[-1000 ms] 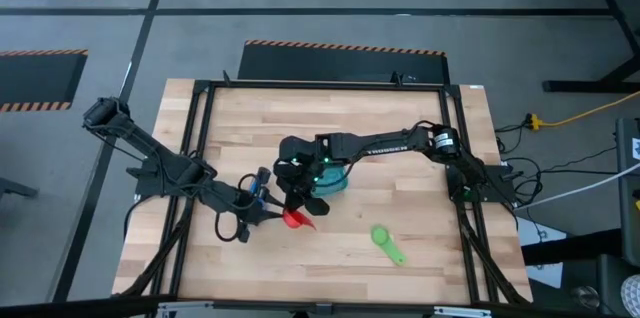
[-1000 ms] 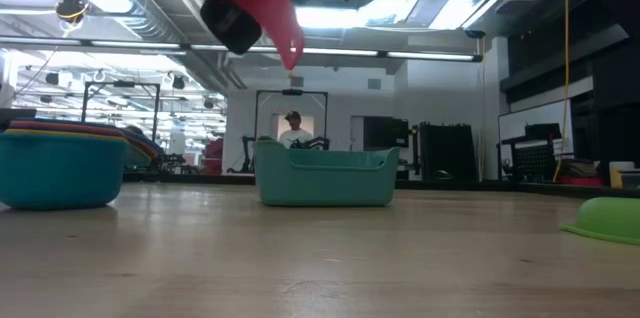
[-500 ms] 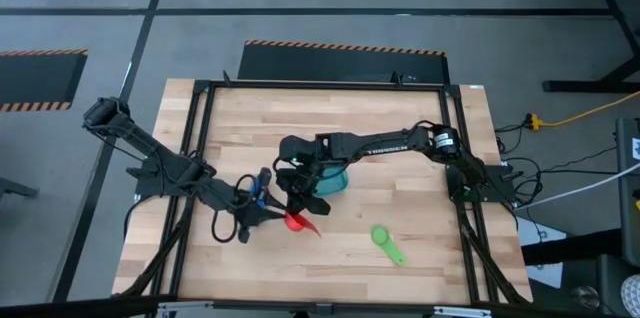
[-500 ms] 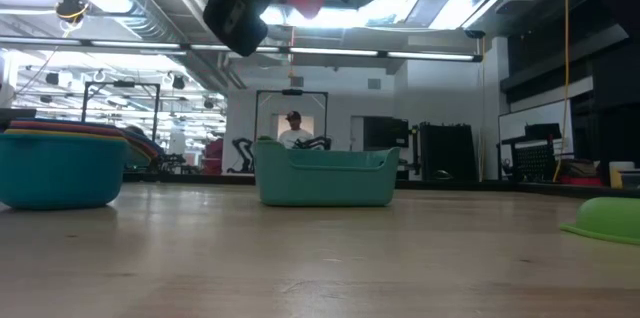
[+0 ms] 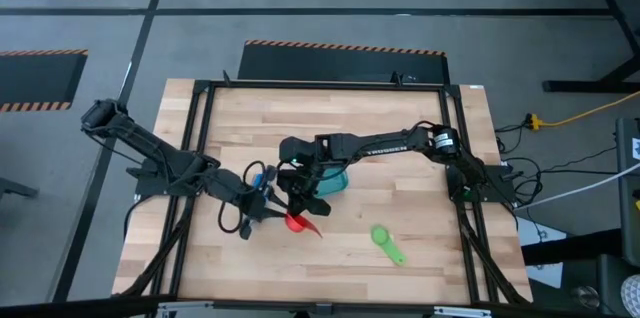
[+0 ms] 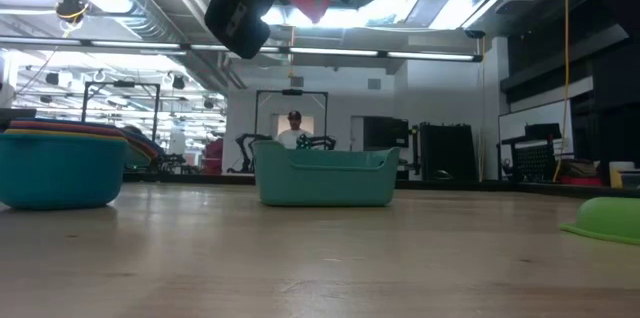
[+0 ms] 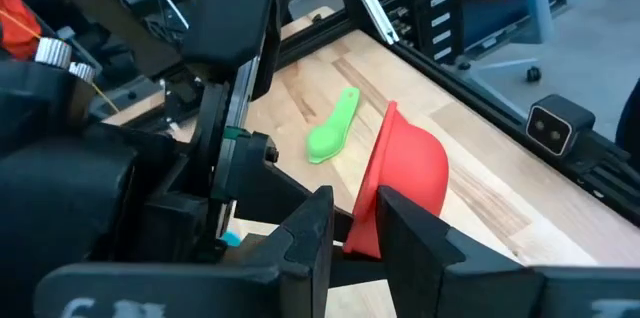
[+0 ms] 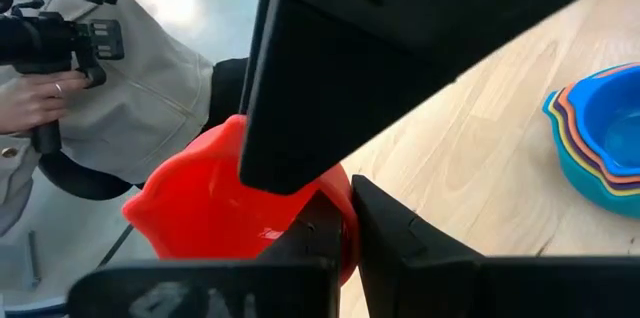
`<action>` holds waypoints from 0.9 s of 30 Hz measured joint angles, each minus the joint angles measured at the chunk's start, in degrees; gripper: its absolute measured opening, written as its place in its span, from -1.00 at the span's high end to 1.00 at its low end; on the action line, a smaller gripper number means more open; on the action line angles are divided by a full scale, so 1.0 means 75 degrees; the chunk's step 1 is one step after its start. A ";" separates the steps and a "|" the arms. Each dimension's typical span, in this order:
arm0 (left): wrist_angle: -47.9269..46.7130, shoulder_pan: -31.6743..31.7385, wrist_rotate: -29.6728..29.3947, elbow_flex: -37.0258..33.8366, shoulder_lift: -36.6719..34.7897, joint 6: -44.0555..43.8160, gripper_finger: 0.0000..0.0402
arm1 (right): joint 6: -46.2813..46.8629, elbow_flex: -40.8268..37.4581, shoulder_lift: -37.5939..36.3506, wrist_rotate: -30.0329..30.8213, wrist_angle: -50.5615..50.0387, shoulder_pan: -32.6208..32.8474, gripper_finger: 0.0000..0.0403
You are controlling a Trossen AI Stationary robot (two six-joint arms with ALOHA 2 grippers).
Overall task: Nest measuring cups in basket
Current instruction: Stack the red measuring cup on top of the blue measuring cup
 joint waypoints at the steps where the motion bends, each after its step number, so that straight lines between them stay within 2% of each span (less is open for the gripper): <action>1: 0.0000 0.0025 0.0026 0.0000 0.0000 -0.0018 0.64 | 0.0007 0.0000 0.0000 0.0000 -0.0003 0.0000 0.90; 9: -0.0005 0.0072 0.0274 0.0000 0.0003 -0.0032 0.67 | -0.0004 0.0000 0.0000 0.0009 -0.0022 0.0020 0.90; 19: -0.0018 0.0068 0.0307 0.0000 0.0006 0.0019 0.96 | -0.0017 0.0000 0.0000 -0.0006 -0.0019 0.0020 0.90; 27: -0.0020 0.0068 0.0304 0.0000 0.0009 0.0127 0.98 | -0.0017 0.0000 0.0000 -0.0007 -0.0019 0.0020 0.90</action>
